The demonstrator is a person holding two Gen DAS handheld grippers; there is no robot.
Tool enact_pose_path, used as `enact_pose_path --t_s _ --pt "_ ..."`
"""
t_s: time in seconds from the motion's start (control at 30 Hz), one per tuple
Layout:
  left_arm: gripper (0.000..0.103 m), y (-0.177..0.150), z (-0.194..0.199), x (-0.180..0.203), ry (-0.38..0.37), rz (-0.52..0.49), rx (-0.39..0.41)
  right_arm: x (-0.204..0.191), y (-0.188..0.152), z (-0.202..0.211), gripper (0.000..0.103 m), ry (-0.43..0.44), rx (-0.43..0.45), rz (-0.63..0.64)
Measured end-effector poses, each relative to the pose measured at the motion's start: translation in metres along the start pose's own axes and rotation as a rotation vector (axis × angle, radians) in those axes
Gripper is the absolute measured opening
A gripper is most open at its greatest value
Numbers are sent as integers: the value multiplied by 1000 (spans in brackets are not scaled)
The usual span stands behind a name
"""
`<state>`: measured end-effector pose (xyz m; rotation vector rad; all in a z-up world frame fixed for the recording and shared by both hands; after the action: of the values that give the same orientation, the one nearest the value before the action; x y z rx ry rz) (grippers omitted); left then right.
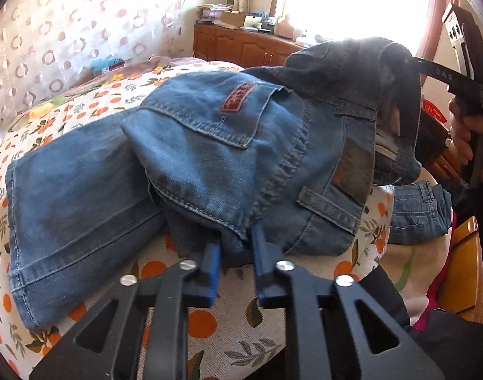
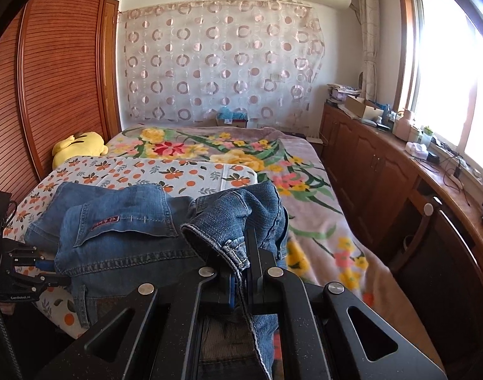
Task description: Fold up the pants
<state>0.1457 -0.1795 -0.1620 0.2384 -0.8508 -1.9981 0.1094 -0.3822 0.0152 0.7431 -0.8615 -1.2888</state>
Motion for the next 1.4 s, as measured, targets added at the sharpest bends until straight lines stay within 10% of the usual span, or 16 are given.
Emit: enact_pose_path --t_s 0.27,0.97,1.2,1.4 --pt "7 58 58 6 30 -50 147 14 25 28 4 -47 111 -23" --pt "7 316 294 59 110 -189 585 112 252 232 3 -334 470 18" --pt "7 302 321 54 94 -181 622 78 311 288 3 -361 539 65" --pt "7 211 246 -26 108 -83 491 -26 314 225 3 -227 477 168"
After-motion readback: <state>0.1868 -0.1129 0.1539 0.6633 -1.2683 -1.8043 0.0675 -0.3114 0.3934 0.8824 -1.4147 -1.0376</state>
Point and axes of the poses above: each gripper's, at about its wrist camera, not at the fingertips, and z roughly against the way its jaws point, x to its right, y to its top, the point moved 10 cm from there along -z, roughly the way its jaws point, and after that the axes turned 3 degrees about z, right-handed, at the moved point
